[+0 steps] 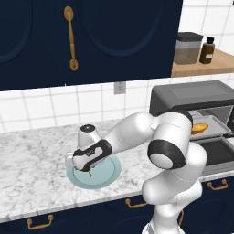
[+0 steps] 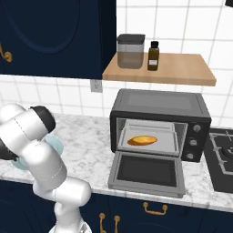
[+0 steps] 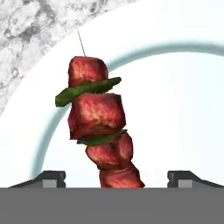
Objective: Pick up the kebab skewer and baguette bread, and place them inside the toaster oven. Close the toaster oven door and start by setting the timer.
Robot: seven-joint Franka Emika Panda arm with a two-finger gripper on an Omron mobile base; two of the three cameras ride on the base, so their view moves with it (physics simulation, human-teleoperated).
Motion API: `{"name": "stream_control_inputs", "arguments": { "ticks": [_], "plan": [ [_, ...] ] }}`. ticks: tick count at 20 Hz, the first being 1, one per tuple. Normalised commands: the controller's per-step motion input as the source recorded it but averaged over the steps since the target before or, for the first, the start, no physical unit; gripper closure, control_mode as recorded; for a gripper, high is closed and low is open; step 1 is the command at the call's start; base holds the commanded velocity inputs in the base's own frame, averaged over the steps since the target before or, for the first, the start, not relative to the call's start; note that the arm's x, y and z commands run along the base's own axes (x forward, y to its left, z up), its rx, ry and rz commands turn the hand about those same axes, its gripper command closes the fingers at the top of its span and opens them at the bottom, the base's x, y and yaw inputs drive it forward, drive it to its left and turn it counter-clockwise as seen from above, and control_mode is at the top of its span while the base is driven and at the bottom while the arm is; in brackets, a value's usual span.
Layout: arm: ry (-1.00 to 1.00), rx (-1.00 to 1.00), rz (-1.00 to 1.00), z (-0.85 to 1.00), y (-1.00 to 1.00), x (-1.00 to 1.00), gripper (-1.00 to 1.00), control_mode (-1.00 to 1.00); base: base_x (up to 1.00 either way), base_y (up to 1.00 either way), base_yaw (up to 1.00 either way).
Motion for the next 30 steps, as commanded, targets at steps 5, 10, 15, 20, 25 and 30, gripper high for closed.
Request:
{"name": "stream_control_inputs", "arguments": {
  "ticks": [5,10,15,20,25,30],
  "plan": [
    [0.0,0.0,0.0,-0.06,0.0,0.0,1.0,-1.0,0.0,0.0,0.0],
    [0.0,0.0,0.0,-0.1,-0.01,0.0,1.0,-1.0,0.0,0.0,0.0],
    [0.0,0.02,-0.01,0.55,-0.3,-0.16,1.0,-1.0,0.0,0.0,0.0],
    [0.0,0.12,-0.06,0.94,-0.6,-0.4,1.0,-1.0,0.0,0.0,0.0],
    [-0.01,0.13,-0.11,0.84,-0.72,-0.52,1.0,-1.0,0.0,0.0,0.0],
    [-0.05,0.08,-0.17,0.69,-0.75,-0.54,1.0,-1.0,0.0,0.0,0.0]
  ]
}}
